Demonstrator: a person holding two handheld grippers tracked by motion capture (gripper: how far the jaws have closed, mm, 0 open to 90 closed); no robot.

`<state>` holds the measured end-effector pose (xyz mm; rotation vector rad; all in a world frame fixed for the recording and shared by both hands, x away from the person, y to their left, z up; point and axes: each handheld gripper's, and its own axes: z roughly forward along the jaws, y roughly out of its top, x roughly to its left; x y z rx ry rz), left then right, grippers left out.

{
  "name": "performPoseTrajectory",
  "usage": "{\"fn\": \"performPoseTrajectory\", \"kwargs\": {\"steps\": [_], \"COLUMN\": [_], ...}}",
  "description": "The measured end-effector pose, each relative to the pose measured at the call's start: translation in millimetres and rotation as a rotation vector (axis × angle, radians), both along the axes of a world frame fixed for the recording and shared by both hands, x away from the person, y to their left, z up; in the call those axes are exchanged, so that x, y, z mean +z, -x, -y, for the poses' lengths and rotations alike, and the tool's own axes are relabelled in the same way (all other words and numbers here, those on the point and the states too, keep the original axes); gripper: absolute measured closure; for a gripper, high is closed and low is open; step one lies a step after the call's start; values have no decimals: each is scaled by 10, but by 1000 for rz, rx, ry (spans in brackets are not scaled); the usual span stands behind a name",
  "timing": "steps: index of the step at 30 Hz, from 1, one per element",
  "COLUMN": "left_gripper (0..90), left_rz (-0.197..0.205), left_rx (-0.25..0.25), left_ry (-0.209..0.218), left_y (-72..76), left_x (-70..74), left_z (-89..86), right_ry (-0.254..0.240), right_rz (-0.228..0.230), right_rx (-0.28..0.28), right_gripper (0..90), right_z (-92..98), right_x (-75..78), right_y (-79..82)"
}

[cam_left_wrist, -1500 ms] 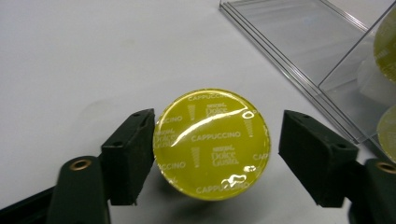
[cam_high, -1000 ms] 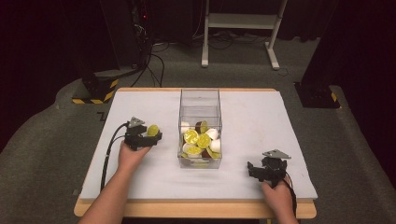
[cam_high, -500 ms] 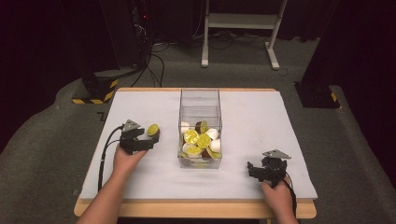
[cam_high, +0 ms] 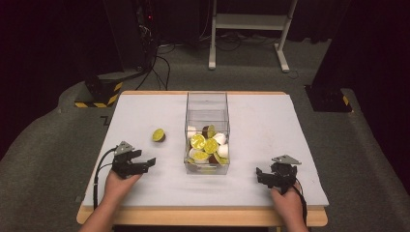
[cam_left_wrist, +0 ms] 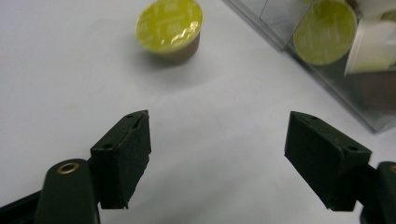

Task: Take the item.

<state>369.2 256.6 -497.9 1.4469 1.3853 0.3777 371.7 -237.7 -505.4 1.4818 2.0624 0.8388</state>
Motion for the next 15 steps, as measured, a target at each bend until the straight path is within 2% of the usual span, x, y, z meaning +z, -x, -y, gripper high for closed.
{"fn": "performPoseTrajectory", "kwargs": {"steps": [1, 3, 6, 7, 9, 11, 15], "left_gripper": [232, 231, 214, 204, 186, 168, 169], "left_rz": [-10, -14, -20, -30, -24, -18, -6], "left_rx": [-9, -3, -23, -14, -16, -21, -17], "left_ry": [-19, -30, -133, -151, -167, -212, -197], "left_y": [38, 89, 236, 252, 270, 285, 294], "left_x": [-22, -47, -136, -166, -171, -189, -200], "left_z": [-27, -26, -23, -15, -13, 8, 10], "right_ry": [2, 1, 1, 2, 2, 1, 2], "right_rz": [1, 1, 1, 2, 2, 1, 2], "right_rx": [2, 2, 1, 1, 2, 0, 2], "right_gripper": [84, 84, 85, 85, 85, 85, 85], "right_z": [2, 1, 0, 1, 1, 0, 2], "right_x": [-1, -1, 0, -1, -1, 0, -1], "right_y": [-1, 0, 0, 0, 0, 0, 0]}}
